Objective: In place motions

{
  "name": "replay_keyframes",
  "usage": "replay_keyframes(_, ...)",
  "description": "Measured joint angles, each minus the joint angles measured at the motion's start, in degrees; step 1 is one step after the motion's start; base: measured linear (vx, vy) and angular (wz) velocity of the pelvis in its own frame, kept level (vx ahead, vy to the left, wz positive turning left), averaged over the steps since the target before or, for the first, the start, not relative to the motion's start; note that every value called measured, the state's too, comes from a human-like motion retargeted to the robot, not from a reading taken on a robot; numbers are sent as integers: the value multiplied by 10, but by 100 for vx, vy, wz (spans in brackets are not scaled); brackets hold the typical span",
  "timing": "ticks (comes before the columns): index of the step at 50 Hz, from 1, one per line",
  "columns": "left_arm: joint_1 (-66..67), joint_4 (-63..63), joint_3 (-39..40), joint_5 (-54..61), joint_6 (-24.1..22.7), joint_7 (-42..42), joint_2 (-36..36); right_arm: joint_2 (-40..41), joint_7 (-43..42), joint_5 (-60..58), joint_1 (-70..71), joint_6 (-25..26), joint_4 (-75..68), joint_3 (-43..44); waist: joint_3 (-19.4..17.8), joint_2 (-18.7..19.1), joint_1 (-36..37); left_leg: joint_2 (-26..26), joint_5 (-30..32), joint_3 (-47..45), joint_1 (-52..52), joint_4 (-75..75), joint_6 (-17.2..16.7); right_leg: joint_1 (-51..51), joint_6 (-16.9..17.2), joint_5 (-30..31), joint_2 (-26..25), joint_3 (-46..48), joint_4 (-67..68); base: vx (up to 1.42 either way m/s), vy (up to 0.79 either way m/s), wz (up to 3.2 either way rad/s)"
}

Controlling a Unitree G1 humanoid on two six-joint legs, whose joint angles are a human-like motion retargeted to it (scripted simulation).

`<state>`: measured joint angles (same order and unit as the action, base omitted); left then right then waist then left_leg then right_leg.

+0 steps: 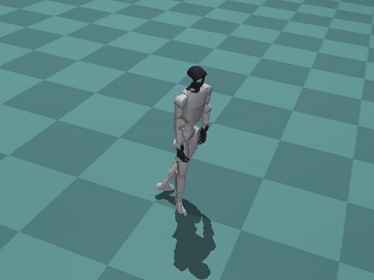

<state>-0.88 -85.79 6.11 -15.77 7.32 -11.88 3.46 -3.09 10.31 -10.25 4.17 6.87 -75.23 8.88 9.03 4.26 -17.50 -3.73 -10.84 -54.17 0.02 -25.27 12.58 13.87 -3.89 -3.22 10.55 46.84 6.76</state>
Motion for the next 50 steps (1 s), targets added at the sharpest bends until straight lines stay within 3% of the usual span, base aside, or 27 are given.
replay_keyframes(3,16,-28,22,12,9,9,8,6,22,-16,10,-9,29,-28,-26,-28,45,-53,9,98,-7,-156,24,-35,-8,-10,-39,-90,-10,50,-18,-267)
replay_keyframes(7,27,-42,50,33,15,14,4,8,29,-32,27,-15,52,-49,-37,-36,59,-1,37,277,-80,-228,24,-40,-15,6,-65,-156,-31,19,-2,-169)
replay_keyframes(10,36,-32,63,45,13,14,1,7,27,-29,39,-17,49,-60,-46,-45,71,-7,31,313,-96,-249,24,-41,-21,9,-82,-202,-30,19,-6,-186)
replay_keyframes(17,20,-6,36,26,15,15,1,-5,55,-35,39,7,9,-51,-68,-52,80,53,21,394,-159,-212,24,-57,-17,30,-82,-241,-44,9,13,-118)
replay_keyframes(22,1,25,9,15,14,8,-2,-25,51,-56,21,23,-40,-32,-75,-51,75,129,28,451,-164,-49,24,-63,-4,40,-64,-255,-47,5,28,-42)
replay_keyframes(25,-8,44,1,18,9,2,-5,-39,39,-63,6,28,-79,-20,-83,-36,79,138,66,455,-121,111,21,-80,2,37,-78,-265,-45,12,10,-70)
replay_keyframes(27,-9,51,2,17,7,-6,0,-44,37,-67,0,30,-103,-14,-84,-39,79,118,125,453,-107,138,24,-95,-11,31,-97,-273,-47,19,-17,-41)
replay_keyframes(28,-7,54,0,16,6,-9,-4,-48,34,-70,-9,33,-113,-11,-73,-32,55,131,111,449,-94,150,24,-97,2,32,-84,-264,-45,22,22,50)
replay_keyframes(30,-9,52,0,9,4,-17,-4,-50,22,-75,-21,38,-128,2,-54,-23,30,109,119,383,-89,160,15,-91,6,28,-80,-255,-41,14,19,42)
replay_keyframes(34,-23,43,-17,-5,8,-7,1,-50,4,-40,-46,22,-132,33,-57,-24,41,122,117,385,-61,192,24,-108,3,23,-86,-262,-43,5,2,-31)
replay_keyframes(38,-15,45,-23,-20,3,-14,2,-54,28,-29,-64,24,-138,43,-33,-16,57,124,103,379,-52,208,24,-105,3,21,-93,-280,-44,14,3,-42)
replay_keyframes(50,4,15,-6,-31,6,-10,3,-33,51,-51,-37,18,-76,16,-25,-6,51,130,76,380,-58,204,24,-102,16,17,-88,-273,-41,-3,9,0)
